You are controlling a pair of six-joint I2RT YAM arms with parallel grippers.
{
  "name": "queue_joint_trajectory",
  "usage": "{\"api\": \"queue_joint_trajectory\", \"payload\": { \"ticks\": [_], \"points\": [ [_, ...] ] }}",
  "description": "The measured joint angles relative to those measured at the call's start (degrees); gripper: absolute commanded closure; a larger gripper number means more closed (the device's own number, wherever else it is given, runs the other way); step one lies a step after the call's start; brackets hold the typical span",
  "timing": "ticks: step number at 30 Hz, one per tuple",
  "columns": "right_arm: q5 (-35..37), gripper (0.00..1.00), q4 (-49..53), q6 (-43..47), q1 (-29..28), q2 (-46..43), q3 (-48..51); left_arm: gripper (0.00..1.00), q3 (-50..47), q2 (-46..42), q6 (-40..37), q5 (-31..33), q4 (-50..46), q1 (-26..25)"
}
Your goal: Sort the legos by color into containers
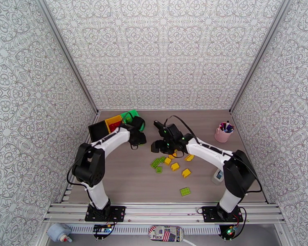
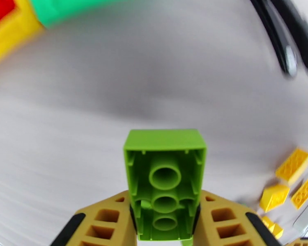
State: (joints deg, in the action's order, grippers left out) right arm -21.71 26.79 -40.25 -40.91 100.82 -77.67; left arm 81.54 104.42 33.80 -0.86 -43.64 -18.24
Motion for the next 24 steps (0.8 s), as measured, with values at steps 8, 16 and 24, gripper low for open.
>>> {"api": "queue_joint_trajectory", "payload": {
  "ticks": [8,16,24],
  "points": [
    [0.31,0.27,2.21,0.09,0.02,0.17,-4.24,0.37,23.21,10.82,-4.74,-4.04,-2.91,9.81],
    [3.39,0.26,5.57,0.79,0.94,-4.96,0.26,0.09,32.57,19.21,-5.86,-5.86,-5.92,11.23],
    [7.43,0.26,7.56,1.38,3.21,-14.84,11.87,0.03,9.22,2.01,-5.97,-3.93,-1.25,5.62]
  ]
}}
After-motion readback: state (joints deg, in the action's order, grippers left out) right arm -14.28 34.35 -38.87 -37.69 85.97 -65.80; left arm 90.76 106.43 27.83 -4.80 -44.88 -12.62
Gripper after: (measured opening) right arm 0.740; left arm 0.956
